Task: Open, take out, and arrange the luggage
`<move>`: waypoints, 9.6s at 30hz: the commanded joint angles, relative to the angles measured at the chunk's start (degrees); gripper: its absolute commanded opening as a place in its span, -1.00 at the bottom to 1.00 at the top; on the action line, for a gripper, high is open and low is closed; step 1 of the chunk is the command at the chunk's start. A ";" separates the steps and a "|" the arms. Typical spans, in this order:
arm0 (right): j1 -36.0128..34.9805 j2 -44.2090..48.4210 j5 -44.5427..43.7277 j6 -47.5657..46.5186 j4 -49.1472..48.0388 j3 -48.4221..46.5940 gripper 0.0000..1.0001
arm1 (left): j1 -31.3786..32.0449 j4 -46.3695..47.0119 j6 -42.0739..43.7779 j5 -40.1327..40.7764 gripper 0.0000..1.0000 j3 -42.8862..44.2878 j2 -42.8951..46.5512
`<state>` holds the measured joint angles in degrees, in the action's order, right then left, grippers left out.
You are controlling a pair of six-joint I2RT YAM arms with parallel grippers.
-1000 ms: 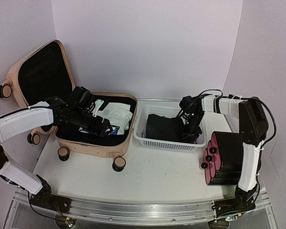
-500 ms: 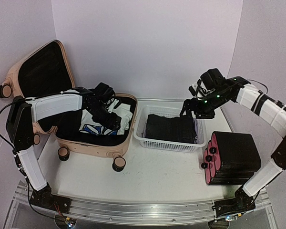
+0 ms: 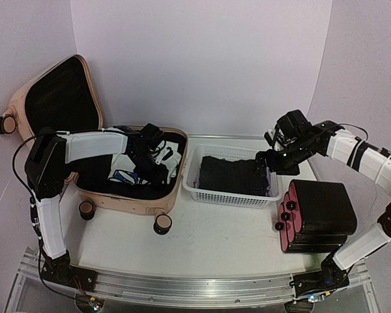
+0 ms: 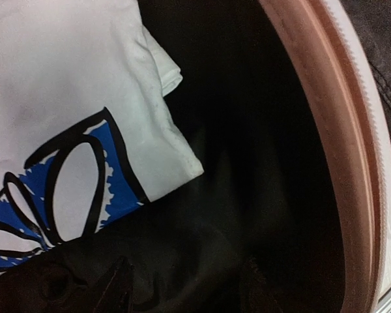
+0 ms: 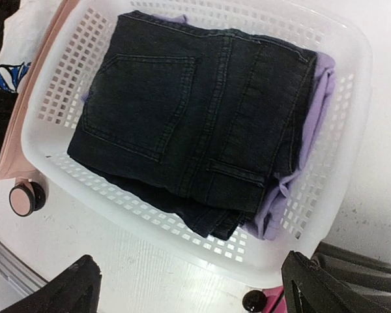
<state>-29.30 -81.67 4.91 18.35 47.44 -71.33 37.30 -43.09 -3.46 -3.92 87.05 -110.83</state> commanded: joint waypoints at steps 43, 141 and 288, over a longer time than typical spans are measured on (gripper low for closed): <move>-0.10 -5.24 -0.78 1.27 18.53 -22.57 0.97 | 1.55 -9.89 10.91 16.63 0.13 22.50 -21.78; -18.92 -63.73 3.75 77.74 -7.45 -75.40 0.82 | -4.96 0.90 8.15 -2.42 -1.00 1.95 12.65; -0.78 -5.83 -27.86 12.51 -48.71 18.78 -1.00 | -4.96 -1.60 3.95 -11.26 0.08 -14.46 39.28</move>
<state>-30.50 -91.42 -18.31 29.41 1.37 -52.53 32.29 -44.60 1.13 -14.81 70.89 -73.65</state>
